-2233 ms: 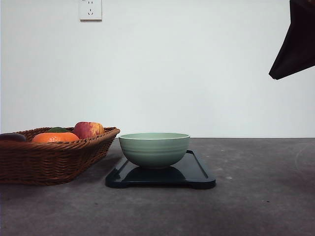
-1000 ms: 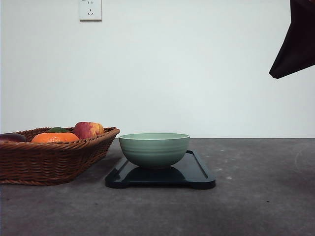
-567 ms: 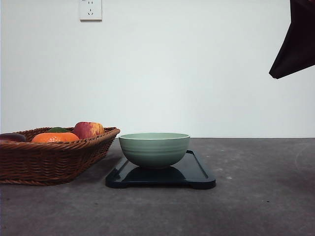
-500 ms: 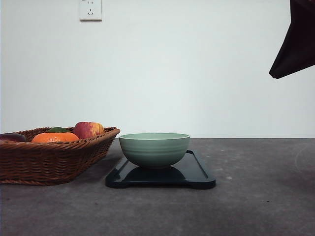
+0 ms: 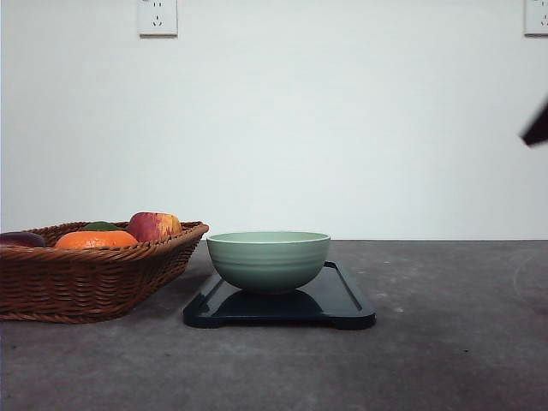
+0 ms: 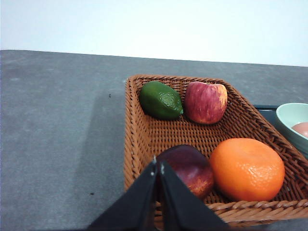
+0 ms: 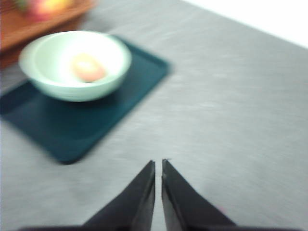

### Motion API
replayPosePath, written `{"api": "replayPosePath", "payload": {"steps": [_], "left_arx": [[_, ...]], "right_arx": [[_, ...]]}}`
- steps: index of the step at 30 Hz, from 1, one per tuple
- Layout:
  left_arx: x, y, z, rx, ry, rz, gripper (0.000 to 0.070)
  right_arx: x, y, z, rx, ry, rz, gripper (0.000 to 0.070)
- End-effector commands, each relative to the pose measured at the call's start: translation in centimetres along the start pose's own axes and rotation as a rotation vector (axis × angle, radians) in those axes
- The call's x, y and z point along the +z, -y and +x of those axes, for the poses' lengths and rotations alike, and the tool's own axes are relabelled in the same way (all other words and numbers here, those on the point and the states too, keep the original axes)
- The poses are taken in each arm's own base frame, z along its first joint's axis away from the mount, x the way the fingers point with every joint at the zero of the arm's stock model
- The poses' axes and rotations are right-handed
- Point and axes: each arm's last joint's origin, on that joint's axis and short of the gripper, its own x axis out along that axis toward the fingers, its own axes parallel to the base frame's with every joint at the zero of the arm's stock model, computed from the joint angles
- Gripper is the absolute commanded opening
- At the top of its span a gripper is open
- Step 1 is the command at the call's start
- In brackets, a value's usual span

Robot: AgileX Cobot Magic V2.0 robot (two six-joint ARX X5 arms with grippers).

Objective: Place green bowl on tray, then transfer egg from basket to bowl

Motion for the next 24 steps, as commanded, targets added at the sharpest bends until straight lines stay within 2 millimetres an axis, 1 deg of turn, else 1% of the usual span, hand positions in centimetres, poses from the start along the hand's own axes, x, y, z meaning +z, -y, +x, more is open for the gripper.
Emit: {"api": "replayPosePath", "payload": {"steps": [1,4,7,13,19,24], "left_arx": [[-0.5,-0.1,0.2,0.002,-0.007,0.001,0.0],[-0.5,-0.1,0.2,0.002,-0.007,0.001,0.0],[-0.5,-0.1,0.2,0.001,-0.007,0.001,0.0],[-0.5,-0.1,0.2,0.002,-0.007,0.001,0.0],[-0.5,-0.1,0.2,0.002,-0.007,0.001,0.0],[-0.5,-0.1,0.2,0.001,-0.007,0.001,0.0]], "right_arx": [[-1.0,0.3,-0.3,-0.049,0.08,-0.007,0.0016],[-3.0,0.8,-0.7,-0.134,0.163,0.03,0.0016],[-4.7,1.1,-1.1,-0.2,0.21,0.041,0.0016],[-7.0,1.4,-1.1,-0.276,0.24,0.08,0.0016],[-7.0,1.7,-1.5,-0.325,0.267,0.086,0.0016],[-7.0,1.7,-1.6,-0.324,0.273,0.095,0.0016]]}}
